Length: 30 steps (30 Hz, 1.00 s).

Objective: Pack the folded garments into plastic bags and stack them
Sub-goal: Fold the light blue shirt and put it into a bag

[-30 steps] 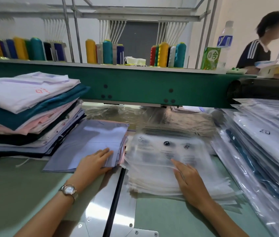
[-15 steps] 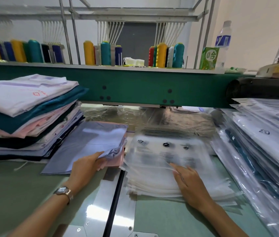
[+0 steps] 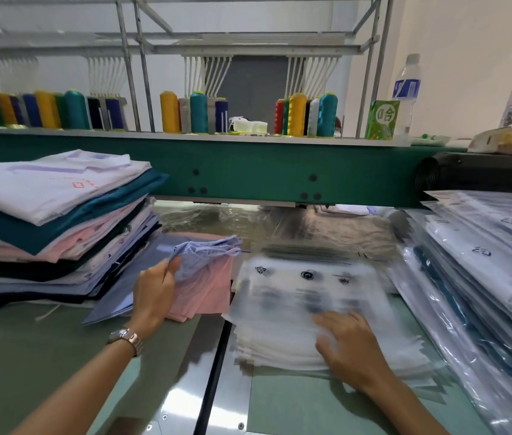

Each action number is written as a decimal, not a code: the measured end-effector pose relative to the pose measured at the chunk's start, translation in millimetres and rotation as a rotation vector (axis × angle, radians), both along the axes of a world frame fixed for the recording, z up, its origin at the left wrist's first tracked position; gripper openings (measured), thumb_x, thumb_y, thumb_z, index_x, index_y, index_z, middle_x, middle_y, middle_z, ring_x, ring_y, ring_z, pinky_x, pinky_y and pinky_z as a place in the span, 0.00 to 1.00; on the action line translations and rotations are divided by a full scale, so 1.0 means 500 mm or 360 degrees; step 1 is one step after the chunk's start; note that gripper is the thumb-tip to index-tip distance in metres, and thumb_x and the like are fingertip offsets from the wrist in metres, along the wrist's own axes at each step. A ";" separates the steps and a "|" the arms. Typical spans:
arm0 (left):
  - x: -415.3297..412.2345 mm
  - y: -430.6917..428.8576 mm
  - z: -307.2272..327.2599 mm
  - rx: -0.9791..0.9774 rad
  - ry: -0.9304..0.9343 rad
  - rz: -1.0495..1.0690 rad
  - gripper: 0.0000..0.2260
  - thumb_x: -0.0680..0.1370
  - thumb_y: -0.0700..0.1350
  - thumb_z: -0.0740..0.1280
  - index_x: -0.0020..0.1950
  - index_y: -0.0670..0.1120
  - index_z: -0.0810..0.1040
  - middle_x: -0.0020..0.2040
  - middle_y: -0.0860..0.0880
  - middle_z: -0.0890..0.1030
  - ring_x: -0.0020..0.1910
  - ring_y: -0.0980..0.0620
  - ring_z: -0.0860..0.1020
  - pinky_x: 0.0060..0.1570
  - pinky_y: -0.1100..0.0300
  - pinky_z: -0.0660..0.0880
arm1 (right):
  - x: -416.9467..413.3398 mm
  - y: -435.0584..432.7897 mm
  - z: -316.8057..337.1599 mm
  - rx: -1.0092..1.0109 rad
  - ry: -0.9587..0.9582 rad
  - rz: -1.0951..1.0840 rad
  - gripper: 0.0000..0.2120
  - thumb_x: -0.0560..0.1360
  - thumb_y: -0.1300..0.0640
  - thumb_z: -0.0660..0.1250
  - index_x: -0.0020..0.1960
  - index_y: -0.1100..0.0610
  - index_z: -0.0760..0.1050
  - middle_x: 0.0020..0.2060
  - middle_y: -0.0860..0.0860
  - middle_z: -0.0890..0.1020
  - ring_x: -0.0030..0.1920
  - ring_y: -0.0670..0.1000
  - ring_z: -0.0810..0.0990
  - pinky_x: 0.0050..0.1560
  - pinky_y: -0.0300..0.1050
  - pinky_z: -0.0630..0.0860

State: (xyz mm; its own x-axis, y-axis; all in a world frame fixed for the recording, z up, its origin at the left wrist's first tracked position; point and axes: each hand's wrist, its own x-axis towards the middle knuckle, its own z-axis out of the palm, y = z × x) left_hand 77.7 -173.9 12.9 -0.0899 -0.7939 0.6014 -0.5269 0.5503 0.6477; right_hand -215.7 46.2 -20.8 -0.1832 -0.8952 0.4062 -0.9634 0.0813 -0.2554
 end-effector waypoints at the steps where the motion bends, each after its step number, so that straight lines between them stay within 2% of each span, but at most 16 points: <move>1: -0.002 0.009 0.012 -0.0026 0.0025 0.0004 0.23 0.82 0.55 0.57 0.32 0.44 0.73 0.21 0.53 0.64 0.20 0.58 0.59 0.21 0.66 0.54 | 0.004 0.003 0.006 -0.0027 0.0021 0.0002 0.23 0.74 0.43 0.56 0.63 0.49 0.78 0.62 0.43 0.78 0.64 0.44 0.73 0.71 0.43 0.56; 4: -0.003 0.044 0.038 -0.0069 0.0074 -0.0008 0.23 0.82 0.53 0.57 0.29 0.46 0.68 0.21 0.53 0.63 0.19 0.58 0.59 0.20 0.68 0.54 | 0.041 0.001 0.026 -0.0292 -0.0145 0.0052 0.23 0.74 0.42 0.56 0.59 0.52 0.81 0.59 0.45 0.80 0.62 0.46 0.75 0.66 0.44 0.64; 6: -0.001 0.068 0.048 -0.0079 0.0101 0.0003 0.23 0.83 0.52 0.58 0.29 0.45 0.68 0.22 0.53 0.63 0.19 0.57 0.59 0.19 0.68 0.55 | 0.083 -0.016 0.047 -0.0440 -0.0541 0.0140 0.19 0.77 0.46 0.58 0.58 0.53 0.81 0.57 0.46 0.82 0.60 0.45 0.77 0.63 0.42 0.70; 8: 0.000 0.094 0.051 -0.0083 0.0102 0.0029 0.24 0.83 0.53 0.58 0.30 0.43 0.69 0.22 0.51 0.64 0.21 0.58 0.59 0.20 0.66 0.57 | 0.132 -0.043 0.075 -0.0444 -0.0935 0.0286 0.13 0.80 0.52 0.60 0.56 0.54 0.82 0.54 0.48 0.84 0.57 0.45 0.80 0.58 0.42 0.75; 11: -0.002 0.139 0.040 -0.0036 0.0133 0.0006 0.24 0.81 0.56 0.56 0.31 0.42 0.71 0.23 0.50 0.65 0.23 0.55 0.61 0.23 0.64 0.57 | 0.207 -0.091 0.130 -0.0228 -0.1614 0.0410 0.12 0.82 0.54 0.56 0.52 0.51 0.79 0.51 0.57 0.83 0.50 0.52 0.83 0.51 0.48 0.78; 13: -0.004 0.165 0.026 -0.0001 0.0207 -0.0001 0.23 0.80 0.57 0.55 0.32 0.45 0.72 0.24 0.50 0.66 0.24 0.54 0.62 0.25 0.59 0.58 | 0.250 -0.128 0.153 0.0035 -0.2056 0.0409 0.09 0.82 0.51 0.54 0.57 0.49 0.72 0.54 0.59 0.80 0.47 0.56 0.83 0.50 0.49 0.79; 15: -0.008 0.186 0.012 -0.0002 0.0261 -0.0004 0.21 0.81 0.56 0.56 0.35 0.44 0.77 0.24 0.50 0.69 0.25 0.52 0.64 0.26 0.57 0.60 | 0.284 -0.164 0.167 0.0217 -0.2273 0.0330 0.14 0.81 0.47 0.56 0.62 0.52 0.67 0.51 0.59 0.79 0.43 0.56 0.83 0.46 0.50 0.81; 17: -0.014 0.203 0.001 -0.0042 0.0225 -0.0002 0.19 0.81 0.55 0.57 0.44 0.45 0.81 0.27 0.50 0.74 0.27 0.49 0.70 0.28 0.54 0.65 | 0.305 -0.198 0.177 0.0286 -0.2553 0.0244 0.17 0.80 0.44 0.58 0.58 0.56 0.73 0.46 0.57 0.82 0.42 0.57 0.83 0.47 0.54 0.82; 19: -0.019 0.219 -0.007 -0.0084 0.0158 -0.0021 0.17 0.81 0.55 0.57 0.51 0.48 0.83 0.30 0.49 0.79 0.30 0.47 0.75 0.30 0.51 0.70 | 0.313 -0.222 0.183 0.0340 -0.2825 0.0133 0.16 0.79 0.46 0.61 0.52 0.60 0.76 0.48 0.61 0.83 0.46 0.60 0.82 0.53 0.62 0.79; 20: -0.019 0.226 -0.011 -0.0105 0.0112 -0.0037 0.17 0.81 0.56 0.57 0.53 0.49 0.82 0.31 0.48 0.80 0.30 0.46 0.76 0.30 0.51 0.71 | 0.312 -0.229 0.184 0.0373 -0.2865 0.0073 0.14 0.78 0.48 0.63 0.49 0.60 0.76 0.46 0.61 0.83 0.46 0.60 0.81 0.52 0.62 0.78; 22: -0.015 0.234 -0.019 -0.0110 -0.0024 -0.0076 0.15 0.81 0.54 0.58 0.56 0.51 0.82 0.33 0.48 0.82 0.32 0.46 0.78 0.32 0.50 0.73 | 0.304 -0.244 0.176 0.0445 -0.2755 -0.0034 0.10 0.77 0.54 0.65 0.43 0.61 0.72 0.37 0.59 0.80 0.41 0.58 0.79 0.45 0.57 0.80; 24: -0.003 0.232 -0.029 -0.0107 -0.0148 -0.0148 0.12 0.82 0.51 0.61 0.61 0.56 0.80 0.35 0.51 0.82 0.34 0.48 0.79 0.34 0.50 0.74 | 0.296 -0.251 0.164 0.0543 -0.2588 -0.0075 0.08 0.76 0.59 0.64 0.41 0.61 0.70 0.38 0.59 0.75 0.38 0.57 0.76 0.46 0.54 0.80; 25: 0.006 0.233 -0.033 -0.0103 -0.0192 -0.0200 0.12 0.82 0.52 0.61 0.63 0.59 0.79 0.36 0.53 0.83 0.35 0.49 0.79 0.34 0.51 0.74 | 0.295 -0.252 0.159 0.0548 -0.2512 -0.0099 0.07 0.76 0.62 0.63 0.39 0.61 0.70 0.38 0.59 0.74 0.37 0.56 0.75 0.47 0.52 0.80; 27: 0.024 0.236 -0.036 -0.0037 -0.0327 -0.0273 0.16 0.81 0.63 0.54 0.64 0.66 0.75 0.39 0.58 0.82 0.40 0.53 0.80 0.35 0.55 0.74 | 0.291 -0.250 0.157 0.0490 -0.2399 -0.0157 0.08 0.76 0.65 0.62 0.38 0.60 0.70 0.36 0.56 0.74 0.34 0.53 0.74 0.39 0.45 0.78; 28: 0.032 0.233 -0.037 0.0032 -0.0395 -0.0295 0.21 0.79 0.68 0.48 0.63 0.68 0.74 0.41 0.61 0.81 0.43 0.56 0.80 0.38 0.57 0.74 | 0.288 -0.247 0.159 0.0509 -0.2346 -0.0159 0.11 0.76 0.66 0.61 0.35 0.60 0.72 0.32 0.54 0.74 0.32 0.51 0.72 0.34 0.42 0.75; 30: 0.051 0.208 -0.041 0.0234 -0.0466 -0.0254 0.28 0.78 0.70 0.42 0.63 0.64 0.76 0.52 0.62 0.81 0.54 0.57 0.78 0.49 0.56 0.74 | 0.286 -0.240 0.155 0.0674 -0.2208 -0.0129 0.28 0.79 0.66 0.57 0.20 0.59 0.71 0.20 0.52 0.70 0.28 0.49 0.63 0.28 0.37 0.64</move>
